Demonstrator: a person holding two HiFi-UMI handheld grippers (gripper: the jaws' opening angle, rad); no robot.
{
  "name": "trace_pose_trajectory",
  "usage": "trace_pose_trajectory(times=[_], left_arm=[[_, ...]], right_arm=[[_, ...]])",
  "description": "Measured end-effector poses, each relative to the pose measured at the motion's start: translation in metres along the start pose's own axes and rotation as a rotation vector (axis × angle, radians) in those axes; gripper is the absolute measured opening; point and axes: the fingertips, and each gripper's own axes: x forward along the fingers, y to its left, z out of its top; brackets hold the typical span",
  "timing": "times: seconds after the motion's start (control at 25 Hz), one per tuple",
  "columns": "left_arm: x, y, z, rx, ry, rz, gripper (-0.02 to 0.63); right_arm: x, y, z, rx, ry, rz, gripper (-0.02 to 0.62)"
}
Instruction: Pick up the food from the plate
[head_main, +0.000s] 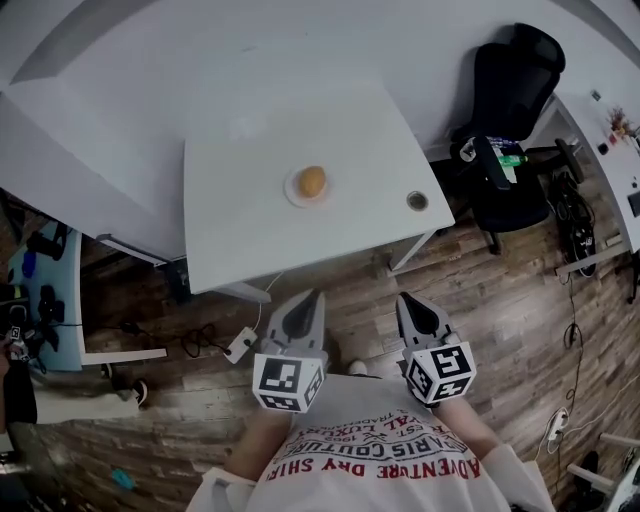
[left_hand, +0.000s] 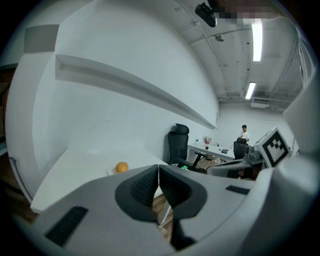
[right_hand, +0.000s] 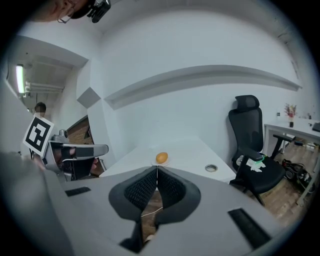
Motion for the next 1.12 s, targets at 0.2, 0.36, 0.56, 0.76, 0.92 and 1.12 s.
trace_pose_trajectory(times=[0.2,0.36,0.56,0.76,0.92,1.12], left_arm=[[0.038,0.021,0.012,0.001,-0.006,-0.026,0.008],[0.082,0.051,0.030,-0.006,-0.016,-0.059,0.008],[0.135,0.089,0.057,-0.002,-0.018,-0.123,0.008],[0.182,0.141,0.076,-0.013,0.003,-0.151,0.008],[0.210,0.173,0.082,-0.013,0.021,-0.165,0.008],[0.238,0.203,0.081,-0.061,0.037,-0.112,0.008]], right_arm=[[0.037,-0.012,0.013,-0.014,0.006,-0.016,0.012],[0.078,-0.022,0.032,-0.029,0.017,-0.041,0.013],[0.131,-0.037,0.061,-0.028,0.014,-0.092,0.014],[0.193,-0.042,0.087,-0.015,0.020,-0.121,0.014],[0.234,-0.046,0.103,-0.019,0.030,-0.127,0.014],[0.274,-0.055,0.115,-0.039,0.053,-0.088,0.014]])
